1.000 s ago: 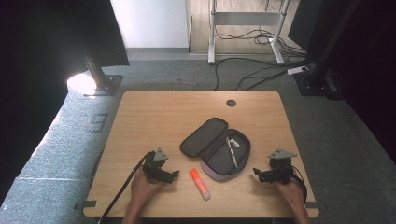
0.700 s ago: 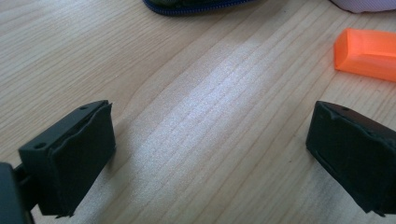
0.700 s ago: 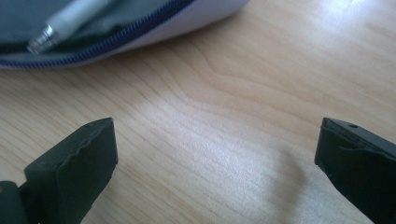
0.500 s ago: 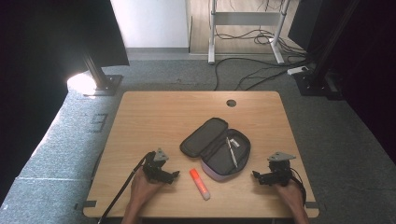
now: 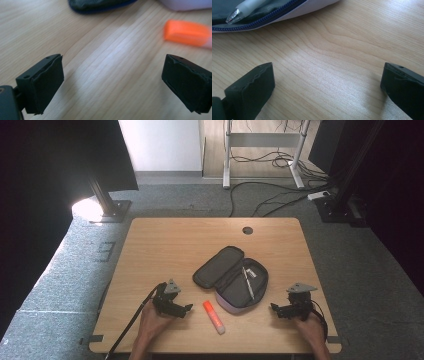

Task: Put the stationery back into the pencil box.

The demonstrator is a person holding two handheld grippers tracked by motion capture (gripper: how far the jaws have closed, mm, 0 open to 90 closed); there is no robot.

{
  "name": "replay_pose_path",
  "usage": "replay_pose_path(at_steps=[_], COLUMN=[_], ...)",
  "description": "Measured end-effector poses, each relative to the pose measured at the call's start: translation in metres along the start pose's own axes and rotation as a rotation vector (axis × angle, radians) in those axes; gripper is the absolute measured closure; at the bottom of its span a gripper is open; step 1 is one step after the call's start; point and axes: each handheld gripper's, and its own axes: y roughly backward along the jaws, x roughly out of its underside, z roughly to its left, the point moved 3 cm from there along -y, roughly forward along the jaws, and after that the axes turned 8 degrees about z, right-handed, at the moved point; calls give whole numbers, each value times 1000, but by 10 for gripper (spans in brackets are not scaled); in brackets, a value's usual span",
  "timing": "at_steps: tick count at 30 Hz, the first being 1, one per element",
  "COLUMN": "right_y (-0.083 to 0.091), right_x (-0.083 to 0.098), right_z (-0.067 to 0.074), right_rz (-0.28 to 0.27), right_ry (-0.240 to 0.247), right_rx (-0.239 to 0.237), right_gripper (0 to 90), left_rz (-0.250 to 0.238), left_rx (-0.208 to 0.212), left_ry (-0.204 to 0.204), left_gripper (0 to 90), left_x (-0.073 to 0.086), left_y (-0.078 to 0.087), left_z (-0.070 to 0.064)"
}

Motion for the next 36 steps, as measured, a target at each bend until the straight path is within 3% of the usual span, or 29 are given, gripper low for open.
replay_pose_path(at_steps=[3,10,16,19,26,36], right_y=[0,0,0,0,0,0], right_x=[0,0,0,0,0,0], right_z=[0,0,0,0,0,0], right_rz=[0,0,0,0,0,0], right_ry=[0,0,0,1,1,0], right_rx=[0,0,0,0,0,0], right_gripper=[0,0,0,0,0,0], left_rz=[-29,-45,-33,-41,-18,-30], left_rx=[31,69,78,97,88,92], left_ry=[-8,-40,-80,-78,-113,-108], left_gripper=[41,48,56,59,59,57], left_x=[-6,-15,-23,-26,-32,-37], left_y=[6,7,2,-1,-10,-16], left_z=[-7,-22,-35,-39,-51,-67])
